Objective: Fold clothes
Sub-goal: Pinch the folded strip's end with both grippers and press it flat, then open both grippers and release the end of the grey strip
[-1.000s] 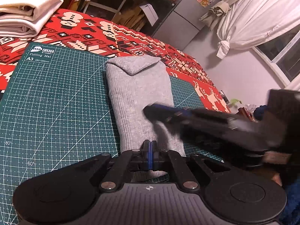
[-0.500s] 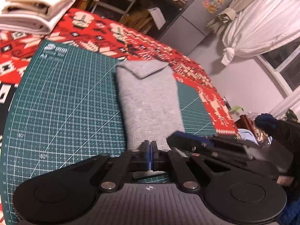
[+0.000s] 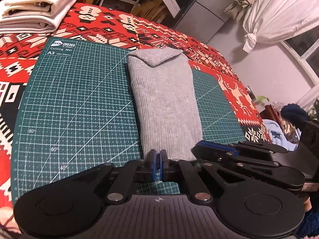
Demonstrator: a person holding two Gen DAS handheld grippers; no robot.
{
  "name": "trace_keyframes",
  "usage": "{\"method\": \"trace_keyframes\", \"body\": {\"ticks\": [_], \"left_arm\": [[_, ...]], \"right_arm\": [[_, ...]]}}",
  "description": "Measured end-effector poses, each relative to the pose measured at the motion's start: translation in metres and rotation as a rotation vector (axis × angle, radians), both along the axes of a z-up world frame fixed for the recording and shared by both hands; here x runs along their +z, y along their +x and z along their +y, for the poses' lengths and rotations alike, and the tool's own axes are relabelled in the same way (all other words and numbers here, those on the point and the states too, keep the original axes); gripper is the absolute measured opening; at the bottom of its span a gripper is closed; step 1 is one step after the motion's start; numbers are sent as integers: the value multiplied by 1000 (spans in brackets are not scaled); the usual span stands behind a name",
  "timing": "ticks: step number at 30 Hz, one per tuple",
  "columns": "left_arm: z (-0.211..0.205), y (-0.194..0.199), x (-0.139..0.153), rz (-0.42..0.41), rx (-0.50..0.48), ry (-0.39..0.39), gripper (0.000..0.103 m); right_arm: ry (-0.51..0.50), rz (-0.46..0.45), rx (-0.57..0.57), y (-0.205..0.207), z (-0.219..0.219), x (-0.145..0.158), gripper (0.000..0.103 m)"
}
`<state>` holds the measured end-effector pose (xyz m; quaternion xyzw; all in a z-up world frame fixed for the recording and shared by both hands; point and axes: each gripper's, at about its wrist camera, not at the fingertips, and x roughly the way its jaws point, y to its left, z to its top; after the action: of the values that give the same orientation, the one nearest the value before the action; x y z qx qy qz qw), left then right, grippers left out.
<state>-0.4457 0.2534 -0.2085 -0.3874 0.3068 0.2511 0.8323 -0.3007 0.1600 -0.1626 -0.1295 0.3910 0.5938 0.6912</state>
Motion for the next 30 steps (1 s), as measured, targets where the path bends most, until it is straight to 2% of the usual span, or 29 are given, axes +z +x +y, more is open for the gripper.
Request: {"method": "trace_keyframes", "body": {"ticks": [3,5,6,7,10,13,15,16,17,19,21,23,27,30], "left_arm": [[2,-12,10,-83,-13,-30,11],[9,-18,14,-135,9,-52,34],[14,-19,13,-140,32,-63,36],[19,-19,11,-127,52,-67,36],[31,-14,-2,-91,85,-107,36],[37,-9,-15,-80,91,-153,36],[39,-9,-20,-100,88,-177,36],[39,-9,-21,-107,83,-182,32],[38,-9,-21,-108,74,-181,29],[37,-8,-22,-116,56,-186,17],[34,-8,-20,-105,51,-184,14],[31,-9,-18,-88,49,-184,7],[11,-6,-15,-66,5,-226,6],[-4,-2,-13,-52,-33,-231,5]], "right_arm": [[19,60,-39,10,-11,5,13],[26,142,-92,24,-13,1,13],[29,184,-119,31,-14,-2,14],[33,225,-146,38,-15,-4,15],[39,328,-213,57,-16,-12,30],[30,351,-227,63,-8,-17,30],[10,345,-217,61,0,-21,30],[0,342,-212,59,3,-23,27],[-10,339,-207,58,7,-25,11],[-24,329,-205,54,11,-30,9],[-25,319,-202,52,10,-30,8],[-30,328,-203,53,7,-27,6],[-62,306,-182,49,-4,-22,6],[-70,289,-168,47,-18,-20,6]]}}
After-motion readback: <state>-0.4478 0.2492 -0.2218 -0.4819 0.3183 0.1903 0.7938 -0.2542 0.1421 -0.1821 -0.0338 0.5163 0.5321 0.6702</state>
